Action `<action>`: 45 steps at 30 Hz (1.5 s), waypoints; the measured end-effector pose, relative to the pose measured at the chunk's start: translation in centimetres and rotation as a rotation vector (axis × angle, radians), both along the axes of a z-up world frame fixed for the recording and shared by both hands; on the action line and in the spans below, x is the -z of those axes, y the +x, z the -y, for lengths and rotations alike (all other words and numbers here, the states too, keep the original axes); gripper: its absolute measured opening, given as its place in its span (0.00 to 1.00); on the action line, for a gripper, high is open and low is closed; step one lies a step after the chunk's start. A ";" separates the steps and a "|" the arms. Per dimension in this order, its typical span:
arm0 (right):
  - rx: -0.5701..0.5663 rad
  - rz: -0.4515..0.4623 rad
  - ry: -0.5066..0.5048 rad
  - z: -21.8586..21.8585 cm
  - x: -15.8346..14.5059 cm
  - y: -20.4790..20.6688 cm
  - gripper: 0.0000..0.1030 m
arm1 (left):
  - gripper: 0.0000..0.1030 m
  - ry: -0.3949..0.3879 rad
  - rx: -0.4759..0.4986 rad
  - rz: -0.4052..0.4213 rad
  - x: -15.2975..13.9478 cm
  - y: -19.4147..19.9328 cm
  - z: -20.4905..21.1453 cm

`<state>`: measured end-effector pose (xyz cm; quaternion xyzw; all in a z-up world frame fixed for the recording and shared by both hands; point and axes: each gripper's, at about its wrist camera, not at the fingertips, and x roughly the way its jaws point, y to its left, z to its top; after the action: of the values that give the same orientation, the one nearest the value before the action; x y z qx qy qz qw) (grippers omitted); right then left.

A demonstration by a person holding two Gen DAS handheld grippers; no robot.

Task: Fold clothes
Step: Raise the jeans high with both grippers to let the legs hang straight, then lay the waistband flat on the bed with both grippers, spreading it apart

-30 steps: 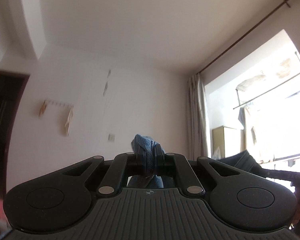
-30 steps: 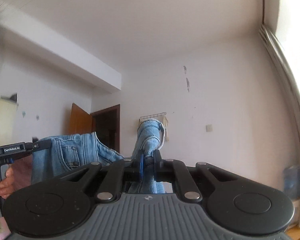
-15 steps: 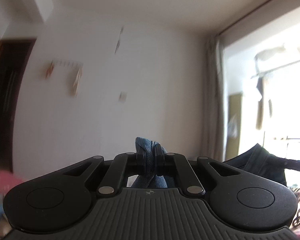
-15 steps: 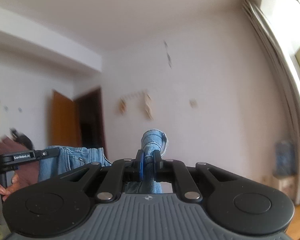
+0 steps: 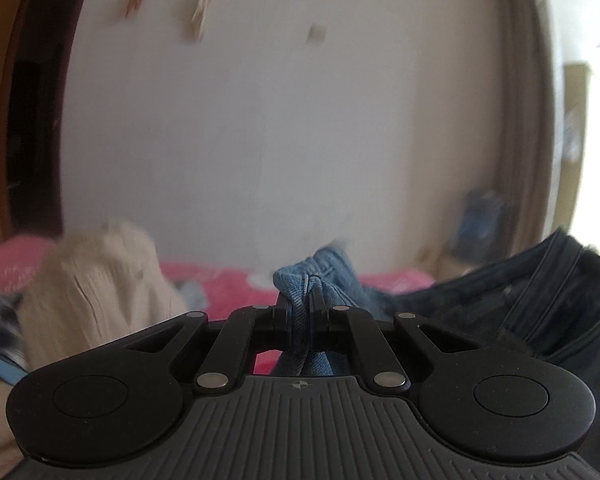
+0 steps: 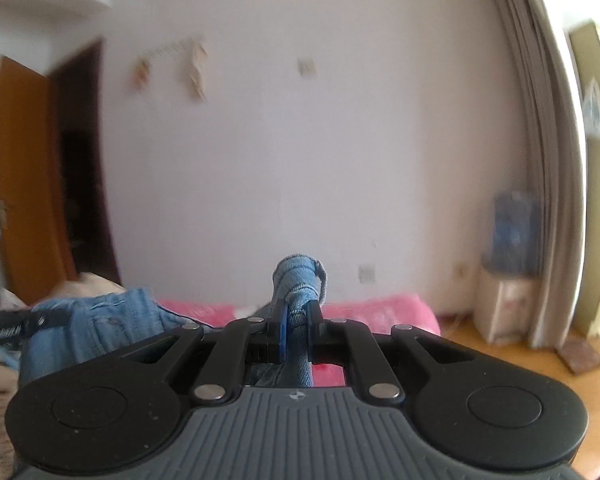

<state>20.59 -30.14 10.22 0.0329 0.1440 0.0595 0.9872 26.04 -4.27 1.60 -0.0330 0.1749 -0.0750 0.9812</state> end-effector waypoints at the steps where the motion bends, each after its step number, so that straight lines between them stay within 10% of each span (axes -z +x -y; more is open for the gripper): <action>1: 0.012 -0.021 -0.011 -0.2 1.2 2.2 0.09 | 0.05 0.015 -0.012 -0.019 1.4 1.6 0.2; 9: 0.084 -0.166 -0.048 -0.2 10.5 15.4 0.09 | 0.05 0.109 -0.063 -0.096 9.3 11.3 1.1; 15: 0.120 -0.240 -0.001 2.6 14.2 17.8 0.09 | 0.10 0.103 -0.070 -0.245 15.0 16.6 1.7; 17: 0.132 -0.266 0.018 3.7 15.2 18.3 0.13 | 0.28 0.065 -0.117 -0.306 16.5 16.9 0.8; 19: 0.143 -0.293 0.037 4.8 16.3 18.8 0.38 | 0.40 0.024 -0.169 -0.362 17.8 17.2 -0.2; 23: 0.167 -0.346 0.076 6.9 18.4 19.8 0.39 | 0.49 -0.100 -0.198 -0.289 16.7 15.0 -2.1; 32: -0.142 -0.460 0.020 2.3 19.3 21.7 0.37 | 0.48 -0.044 0.227 -0.290 15.7 16.3 3.7; 36: -0.165 -0.534 0.030 0.5 22.1 22.6 0.30 | 0.34 0.124 0.301 -0.341 17.7 16.7 6.5; 45: -0.191 -0.565 -0.119 -0.7 24.7 21.5 0.28 | 0.24 0.166 0.369 -0.331 18.9 17.9 6.7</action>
<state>42.05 -29.43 -14.46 -0.0233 0.4186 0.1320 0.8982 43.97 -10.95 -17.28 0.0680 0.3419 -0.2318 0.9082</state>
